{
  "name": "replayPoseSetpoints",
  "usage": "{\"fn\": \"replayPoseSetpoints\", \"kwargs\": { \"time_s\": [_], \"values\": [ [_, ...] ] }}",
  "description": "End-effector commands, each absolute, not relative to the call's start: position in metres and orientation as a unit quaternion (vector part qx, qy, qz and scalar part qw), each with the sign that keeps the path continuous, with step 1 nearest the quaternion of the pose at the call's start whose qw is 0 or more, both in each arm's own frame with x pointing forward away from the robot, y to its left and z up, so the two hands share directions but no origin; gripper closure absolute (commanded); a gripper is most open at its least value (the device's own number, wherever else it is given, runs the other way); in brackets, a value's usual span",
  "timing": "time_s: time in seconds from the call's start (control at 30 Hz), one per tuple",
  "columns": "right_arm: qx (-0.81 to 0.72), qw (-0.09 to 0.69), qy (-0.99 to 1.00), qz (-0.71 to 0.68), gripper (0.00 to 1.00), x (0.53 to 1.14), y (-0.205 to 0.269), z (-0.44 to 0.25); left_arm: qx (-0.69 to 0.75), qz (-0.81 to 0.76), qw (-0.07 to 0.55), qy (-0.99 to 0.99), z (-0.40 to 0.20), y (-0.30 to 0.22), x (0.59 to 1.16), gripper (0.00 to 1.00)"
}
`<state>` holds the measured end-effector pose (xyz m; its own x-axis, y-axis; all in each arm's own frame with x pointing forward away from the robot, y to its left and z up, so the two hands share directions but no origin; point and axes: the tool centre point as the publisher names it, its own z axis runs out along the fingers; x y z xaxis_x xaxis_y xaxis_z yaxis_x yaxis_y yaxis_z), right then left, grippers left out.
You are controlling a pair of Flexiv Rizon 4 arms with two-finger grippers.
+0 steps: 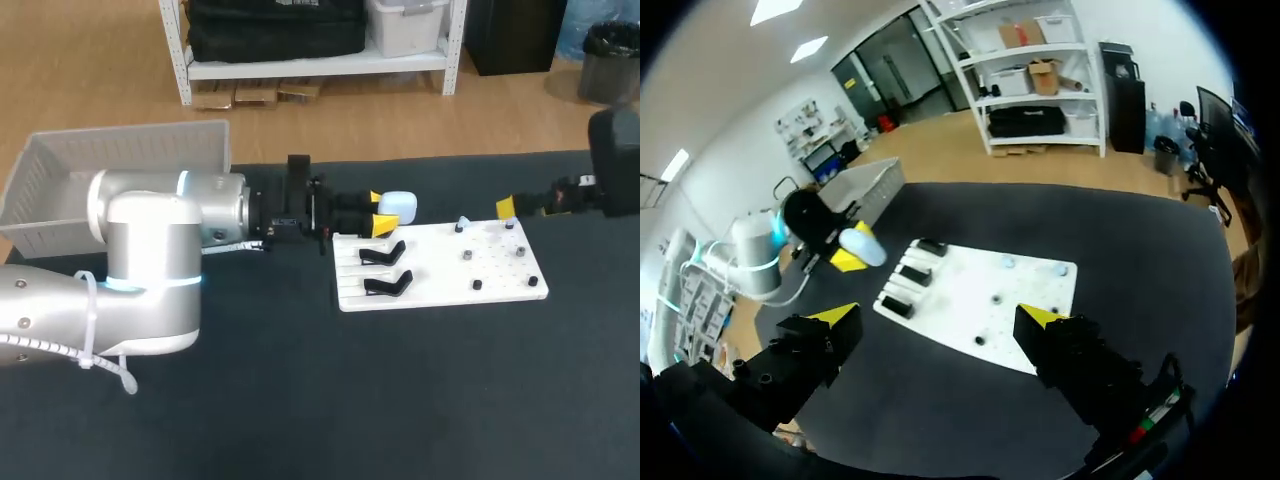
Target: Pick up each earbud case from the left stands, insert the matching earbuds, close the lid, and place the case in the box.
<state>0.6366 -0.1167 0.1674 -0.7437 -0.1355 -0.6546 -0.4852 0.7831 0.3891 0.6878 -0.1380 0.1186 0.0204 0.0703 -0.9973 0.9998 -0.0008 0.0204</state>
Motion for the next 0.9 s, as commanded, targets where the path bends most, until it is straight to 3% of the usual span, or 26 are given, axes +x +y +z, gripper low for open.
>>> {"fn": "replayPoseSetpoints", "kwargs": {
  "time_s": [0.03,0.9],
  "values": [
    [-0.185,0.311,0.888,0.286,0.0,0.628,-0.104,0.173,0.524,-0.481,0.484,0.51,0.115,-0.14,0.692,1.0],
    [-0.191,0.269,0.902,0.278,0.0,0.625,-0.038,0.15,0.508,-0.487,0.494,0.511,0.11,-0.134,0.687,1.0]
  ]
}}
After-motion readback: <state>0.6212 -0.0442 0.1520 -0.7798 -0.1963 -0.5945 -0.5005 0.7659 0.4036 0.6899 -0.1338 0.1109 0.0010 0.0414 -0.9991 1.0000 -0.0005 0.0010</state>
